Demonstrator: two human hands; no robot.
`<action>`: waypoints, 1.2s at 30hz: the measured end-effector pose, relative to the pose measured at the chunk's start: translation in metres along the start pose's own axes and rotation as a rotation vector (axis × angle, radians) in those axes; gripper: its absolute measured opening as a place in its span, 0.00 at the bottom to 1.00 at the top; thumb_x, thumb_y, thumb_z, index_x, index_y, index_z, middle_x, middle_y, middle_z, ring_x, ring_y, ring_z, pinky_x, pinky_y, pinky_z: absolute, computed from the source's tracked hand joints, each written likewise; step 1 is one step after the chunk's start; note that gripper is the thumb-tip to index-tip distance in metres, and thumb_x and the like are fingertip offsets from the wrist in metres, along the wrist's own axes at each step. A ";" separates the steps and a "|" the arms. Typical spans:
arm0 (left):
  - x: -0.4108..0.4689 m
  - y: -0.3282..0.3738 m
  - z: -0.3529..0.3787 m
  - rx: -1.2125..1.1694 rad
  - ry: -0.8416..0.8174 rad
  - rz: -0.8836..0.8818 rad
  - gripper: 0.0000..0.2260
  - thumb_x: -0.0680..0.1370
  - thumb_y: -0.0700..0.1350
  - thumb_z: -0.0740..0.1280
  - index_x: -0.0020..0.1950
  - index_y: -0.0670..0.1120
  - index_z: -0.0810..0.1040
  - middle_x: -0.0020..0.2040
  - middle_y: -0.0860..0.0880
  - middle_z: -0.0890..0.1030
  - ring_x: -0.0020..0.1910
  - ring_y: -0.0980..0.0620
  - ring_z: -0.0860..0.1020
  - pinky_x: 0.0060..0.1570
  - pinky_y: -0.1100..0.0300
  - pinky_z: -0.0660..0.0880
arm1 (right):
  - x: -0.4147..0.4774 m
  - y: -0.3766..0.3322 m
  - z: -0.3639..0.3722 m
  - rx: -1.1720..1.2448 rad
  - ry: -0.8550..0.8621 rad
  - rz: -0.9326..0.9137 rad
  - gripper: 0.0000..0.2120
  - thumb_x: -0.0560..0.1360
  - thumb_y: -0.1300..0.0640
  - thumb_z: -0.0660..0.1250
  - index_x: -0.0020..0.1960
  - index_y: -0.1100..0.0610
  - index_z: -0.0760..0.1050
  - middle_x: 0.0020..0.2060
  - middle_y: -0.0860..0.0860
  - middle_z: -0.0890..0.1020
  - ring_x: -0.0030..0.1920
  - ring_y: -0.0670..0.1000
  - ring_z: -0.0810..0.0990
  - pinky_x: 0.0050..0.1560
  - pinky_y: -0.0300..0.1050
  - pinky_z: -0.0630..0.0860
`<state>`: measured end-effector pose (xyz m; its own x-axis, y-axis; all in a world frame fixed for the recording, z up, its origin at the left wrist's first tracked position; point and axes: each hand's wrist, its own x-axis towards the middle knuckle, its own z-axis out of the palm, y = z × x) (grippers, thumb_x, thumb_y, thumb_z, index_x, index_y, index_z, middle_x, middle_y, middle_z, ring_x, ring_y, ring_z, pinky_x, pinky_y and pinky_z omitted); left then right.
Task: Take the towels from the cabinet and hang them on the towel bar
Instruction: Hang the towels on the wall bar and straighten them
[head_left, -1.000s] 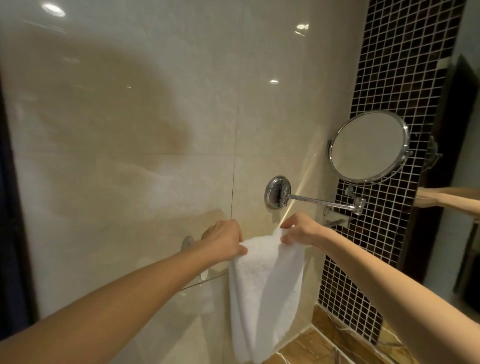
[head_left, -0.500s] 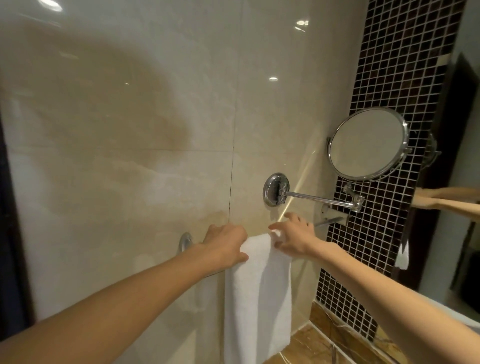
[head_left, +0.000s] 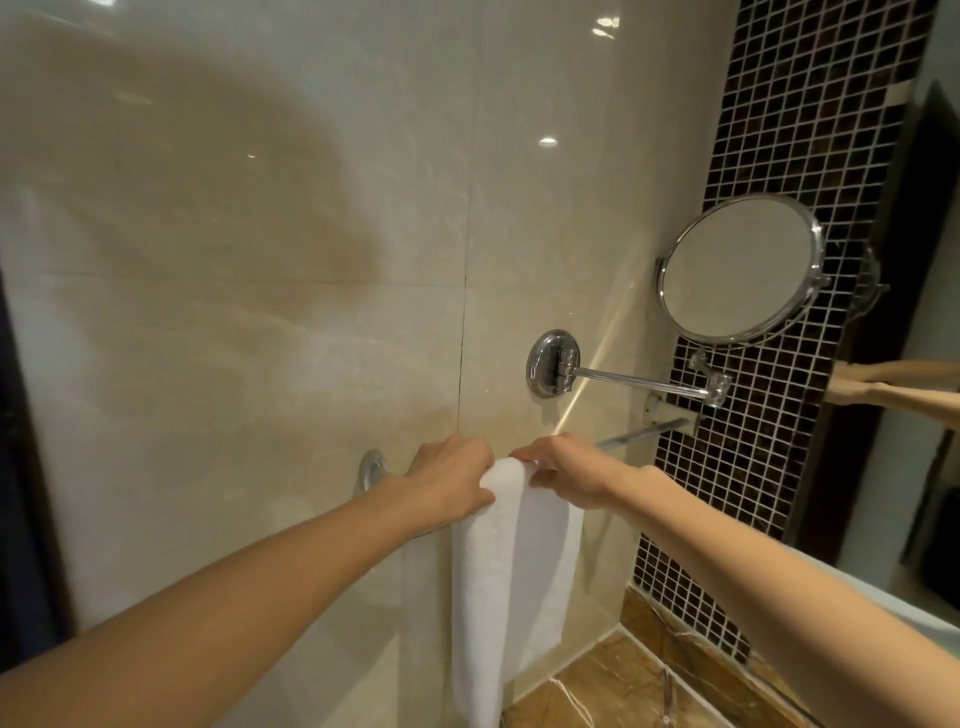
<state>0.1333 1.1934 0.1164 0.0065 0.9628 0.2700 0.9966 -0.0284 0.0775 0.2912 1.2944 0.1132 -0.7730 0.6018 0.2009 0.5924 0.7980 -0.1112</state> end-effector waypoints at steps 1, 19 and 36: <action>-0.001 0.001 0.000 0.024 0.009 0.003 0.07 0.74 0.49 0.67 0.41 0.48 0.71 0.44 0.45 0.76 0.51 0.40 0.76 0.43 0.56 0.66 | 0.000 0.000 0.000 0.002 -0.004 0.000 0.12 0.75 0.63 0.66 0.55 0.50 0.78 0.50 0.50 0.83 0.53 0.52 0.79 0.54 0.49 0.75; -0.058 0.030 0.056 -0.174 0.395 0.237 0.17 0.75 0.50 0.68 0.62 0.43 0.77 0.55 0.45 0.79 0.53 0.45 0.77 0.52 0.54 0.72 | -0.003 -0.008 0.008 -0.051 0.047 0.093 0.12 0.77 0.61 0.63 0.60 0.55 0.75 0.55 0.54 0.80 0.57 0.57 0.77 0.58 0.57 0.74; -0.092 0.016 0.176 -0.697 0.171 -0.523 0.44 0.70 0.56 0.74 0.75 0.42 0.52 0.74 0.43 0.58 0.72 0.44 0.61 0.69 0.48 0.63 | -0.015 -0.014 0.032 -0.017 0.245 -0.016 0.14 0.76 0.64 0.64 0.61 0.58 0.75 0.58 0.55 0.80 0.60 0.58 0.76 0.59 0.50 0.71</action>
<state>0.1627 1.1518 -0.0762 -0.5034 0.8468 0.1719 0.5918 0.1930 0.7826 0.2870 1.2757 0.0803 -0.7053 0.5614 0.4329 0.5858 0.8054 -0.0902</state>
